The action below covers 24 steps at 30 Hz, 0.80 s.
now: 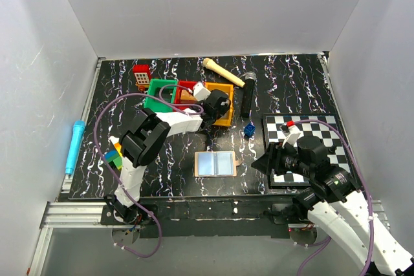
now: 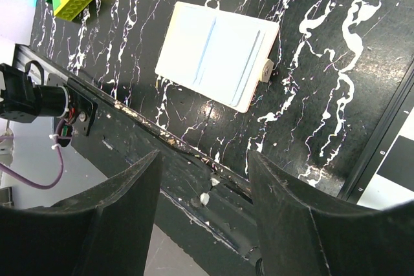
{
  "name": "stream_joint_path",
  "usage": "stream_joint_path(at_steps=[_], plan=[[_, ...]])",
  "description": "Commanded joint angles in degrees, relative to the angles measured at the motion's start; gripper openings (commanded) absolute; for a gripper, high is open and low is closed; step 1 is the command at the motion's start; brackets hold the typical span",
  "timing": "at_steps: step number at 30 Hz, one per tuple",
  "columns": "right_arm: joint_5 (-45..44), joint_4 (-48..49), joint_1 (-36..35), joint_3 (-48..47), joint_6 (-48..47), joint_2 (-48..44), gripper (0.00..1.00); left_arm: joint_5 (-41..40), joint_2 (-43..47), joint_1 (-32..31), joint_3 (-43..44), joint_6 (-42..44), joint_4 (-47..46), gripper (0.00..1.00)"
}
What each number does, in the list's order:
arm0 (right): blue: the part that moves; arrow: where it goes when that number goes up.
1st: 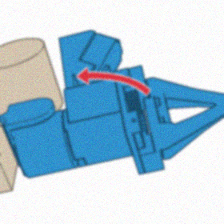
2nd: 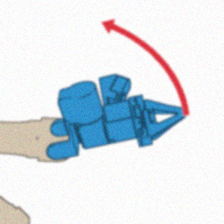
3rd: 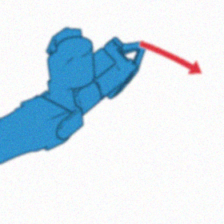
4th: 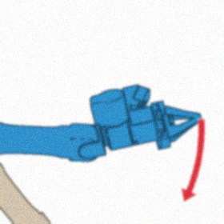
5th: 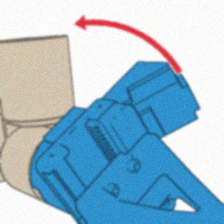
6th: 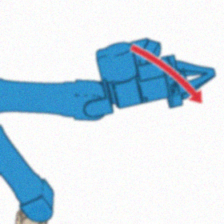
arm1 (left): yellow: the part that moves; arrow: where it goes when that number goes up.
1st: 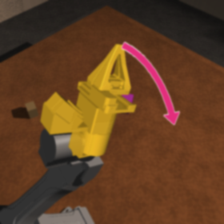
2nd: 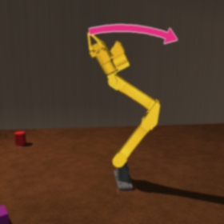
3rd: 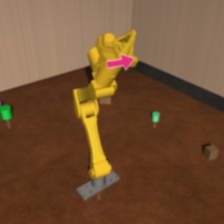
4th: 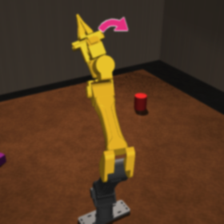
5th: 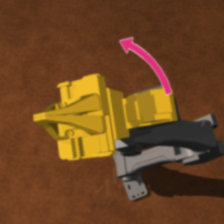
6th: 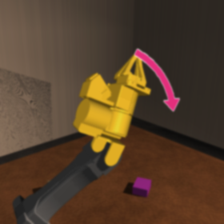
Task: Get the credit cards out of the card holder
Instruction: Place the credit card in the storage box.
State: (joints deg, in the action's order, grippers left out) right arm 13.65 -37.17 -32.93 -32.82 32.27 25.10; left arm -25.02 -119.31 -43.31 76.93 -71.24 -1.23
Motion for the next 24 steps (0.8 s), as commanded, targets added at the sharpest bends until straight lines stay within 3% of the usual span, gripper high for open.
stream_joint_path(at_steps=[1, 14, 20, 21, 24], plan=[[-0.90, 2.27, -0.30, -0.05, -1.33, 0.38, 0.64, -3.64, 6.36, -0.55, -3.18, 5.23, 4.32, 0.42], [-2.31, 2.54, -0.30, -0.23, -3.00, 2.41, 0.65, -2.85, 22.87, -3.36, -10.21, 14.02, -1.93, 0.53], [-2.05, 3.33, -0.30, 0.30, -3.27, 5.65, 0.65, -4.07, 38.59, -3.36, -23.64, 16.92, -1.23, 0.59], [-2.22, 3.24, -0.30, 0.30, -3.09, 6.62, 0.65, -4.86, 42.02, -3.36, -26.36, 17.10, -0.96, 0.62], [-2.31, 3.77, -0.30, 0.47, -2.83, 8.82, 0.64, -7.32, 52.39, -3.27, -34.01, 12.04, 5.08, 0.92]])
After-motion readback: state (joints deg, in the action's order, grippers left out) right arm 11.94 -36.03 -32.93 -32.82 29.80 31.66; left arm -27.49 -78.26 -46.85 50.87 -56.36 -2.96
